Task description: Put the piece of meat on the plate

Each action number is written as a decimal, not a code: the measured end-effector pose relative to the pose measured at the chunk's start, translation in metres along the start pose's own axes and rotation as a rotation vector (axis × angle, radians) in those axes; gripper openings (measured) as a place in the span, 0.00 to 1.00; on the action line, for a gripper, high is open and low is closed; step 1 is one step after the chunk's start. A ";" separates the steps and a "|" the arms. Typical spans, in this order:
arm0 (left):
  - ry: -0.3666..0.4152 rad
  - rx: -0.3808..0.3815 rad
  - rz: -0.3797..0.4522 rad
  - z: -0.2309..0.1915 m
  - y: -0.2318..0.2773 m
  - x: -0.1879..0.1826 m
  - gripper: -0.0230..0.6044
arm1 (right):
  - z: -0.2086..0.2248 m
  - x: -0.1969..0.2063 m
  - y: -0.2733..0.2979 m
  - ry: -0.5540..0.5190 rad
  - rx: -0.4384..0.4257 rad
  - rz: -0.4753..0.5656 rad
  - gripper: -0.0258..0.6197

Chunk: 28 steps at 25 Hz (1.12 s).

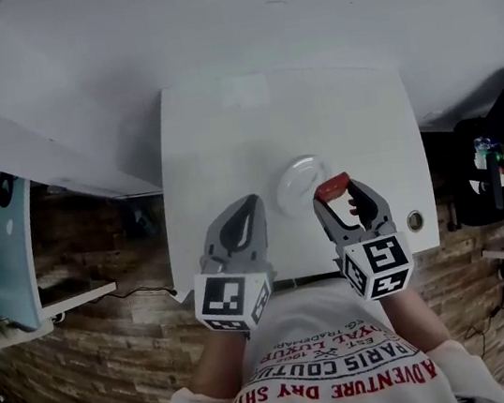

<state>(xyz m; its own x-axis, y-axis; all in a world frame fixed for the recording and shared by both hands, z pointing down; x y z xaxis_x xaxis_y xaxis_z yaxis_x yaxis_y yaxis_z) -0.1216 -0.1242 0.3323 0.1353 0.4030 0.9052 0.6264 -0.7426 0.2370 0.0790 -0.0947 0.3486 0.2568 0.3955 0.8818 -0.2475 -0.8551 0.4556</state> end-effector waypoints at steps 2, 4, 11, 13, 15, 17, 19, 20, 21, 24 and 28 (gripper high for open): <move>-0.015 -0.018 -0.021 -0.007 0.008 0.005 0.05 | 0.003 0.008 0.014 -0.005 -0.022 -0.045 0.46; -0.028 -0.040 -0.046 -0.014 0.016 0.012 0.05 | 0.006 0.017 0.029 -0.011 -0.049 -0.093 0.46; -0.099 -0.115 -0.156 -0.029 0.047 0.050 0.05 | 0.019 0.061 0.083 -0.063 -0.155 -0.278 0.46; -0.118 -0.136 -0.184 -0.031 0.052 0.062 0.05 | 0.021 0.075 0.095 -0.077 -0.185 -0.320 0.46; -0.136 -0.161 -0.207 -0.034 0.057 0.073 0.05 | 0.022 0.087 0.107 -0.093 -0.213 -0.357 0.46; -0.151 -0.188 -0.225 -0.037 0.060 0.081 0.05 | 0.022 0.097 0.118 -0.110 -0.241 -0.385 0.46; -0.163 -0.209 -0.237 -0.041 0.063 0.088 0.05 | 0.021 0.107 0.128 -0.129 -0.267 -0.415 0.46; -0.170 -0.217 -0.242 -0.042 0.064 0.092 0.05 | 0.021 0.112 0.133 -0.139 -0.278 -0.434 0.46; -0.179 -0.224 -0.245 -0.044 0.065 0.095 0.05 | 0.020 0.116 0.137 -0.150 -0.287 -0.453 0.46; -0.203 -0.241 -0.254 -0.048 0.063 0.101 0.05 | 0.015 0.119 0.143 -0.192 -0.310 -0.478 0.46; -0.215 -0.258 -0.262 -0.049 0.063 0.109 0.05 | 0.009 0.115 0.147 -0.230 -0.340 -0.473 0.46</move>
<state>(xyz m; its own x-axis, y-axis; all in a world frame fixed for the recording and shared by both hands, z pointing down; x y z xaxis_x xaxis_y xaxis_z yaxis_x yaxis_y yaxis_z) -0.1050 -0.1534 0.4633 0.1712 0.6783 0.7145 0.4517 -0.6986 0.5550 0.0809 -0.1779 0.5161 0.5961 0.5905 0.5440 -0.3320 -0.4356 0.8366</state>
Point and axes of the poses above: the fingertips, and each gripper's own axes: y forward along the fingers, z to its right, x out of its underside, the point moved 8 cm from there along -y, backward along the fingers, and after that the axes turned 11 degrees about -y, right-handed, at the moved point
